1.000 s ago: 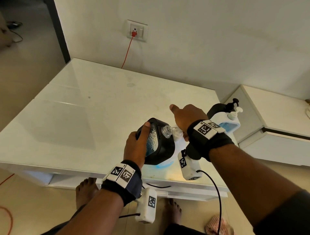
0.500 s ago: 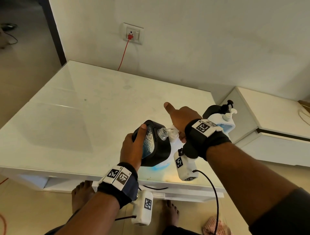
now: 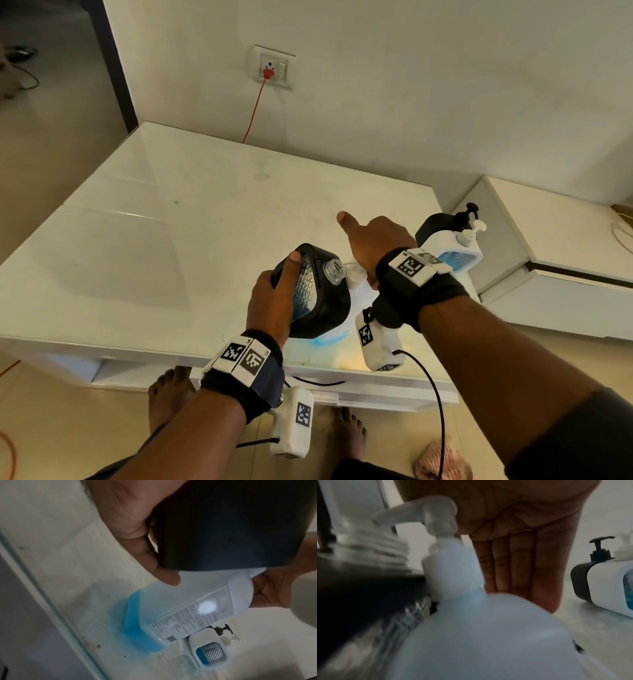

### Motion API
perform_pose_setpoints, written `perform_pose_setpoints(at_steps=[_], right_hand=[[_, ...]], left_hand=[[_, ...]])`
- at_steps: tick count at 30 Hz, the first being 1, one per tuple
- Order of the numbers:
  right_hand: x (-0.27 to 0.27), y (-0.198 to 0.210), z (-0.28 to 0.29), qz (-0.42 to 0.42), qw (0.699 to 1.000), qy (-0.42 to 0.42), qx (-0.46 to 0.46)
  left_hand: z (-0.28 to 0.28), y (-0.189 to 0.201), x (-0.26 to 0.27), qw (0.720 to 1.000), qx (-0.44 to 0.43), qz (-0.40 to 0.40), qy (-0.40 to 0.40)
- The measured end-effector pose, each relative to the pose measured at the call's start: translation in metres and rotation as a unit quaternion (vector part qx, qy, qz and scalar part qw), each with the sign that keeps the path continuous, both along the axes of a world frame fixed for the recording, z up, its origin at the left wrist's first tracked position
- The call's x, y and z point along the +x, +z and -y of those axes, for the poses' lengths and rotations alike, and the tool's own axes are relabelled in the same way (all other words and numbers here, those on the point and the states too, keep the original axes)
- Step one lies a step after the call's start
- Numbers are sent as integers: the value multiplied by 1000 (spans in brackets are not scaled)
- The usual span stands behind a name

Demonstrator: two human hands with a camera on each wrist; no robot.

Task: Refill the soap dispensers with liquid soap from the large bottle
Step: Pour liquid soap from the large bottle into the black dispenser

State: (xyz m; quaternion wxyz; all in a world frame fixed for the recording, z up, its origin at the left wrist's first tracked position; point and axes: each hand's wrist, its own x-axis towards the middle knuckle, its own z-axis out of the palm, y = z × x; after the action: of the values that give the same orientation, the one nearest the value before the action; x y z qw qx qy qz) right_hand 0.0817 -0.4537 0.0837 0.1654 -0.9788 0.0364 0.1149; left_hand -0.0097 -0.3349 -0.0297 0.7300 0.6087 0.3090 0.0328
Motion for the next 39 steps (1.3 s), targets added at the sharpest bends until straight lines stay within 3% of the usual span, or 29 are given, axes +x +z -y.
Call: perform_pose_setpoints(at_steps=[3, 15, 24, 35, 39], right_hand=[[1, 5, 0, -26, 999, 7, 31], [2, -9, 4, 34, 999, -1, 2], [4, 8, -3, -50, 998, 23, 20], [-1, -5, 1, 0, 1000, -10, -18], [3, -3, 1, -23, 1000, 4, -5]], left_hand=[[-1, -2, 2, 1000, 5, -2, 1], [2, -1, 0, 999, -21, 24, 7], [1, 1, 1, 999, -20, 27, 5], [1, -8, 3, 999, -25, 27, 3], [0, -7, 2, 999, -9, 34, -7]])
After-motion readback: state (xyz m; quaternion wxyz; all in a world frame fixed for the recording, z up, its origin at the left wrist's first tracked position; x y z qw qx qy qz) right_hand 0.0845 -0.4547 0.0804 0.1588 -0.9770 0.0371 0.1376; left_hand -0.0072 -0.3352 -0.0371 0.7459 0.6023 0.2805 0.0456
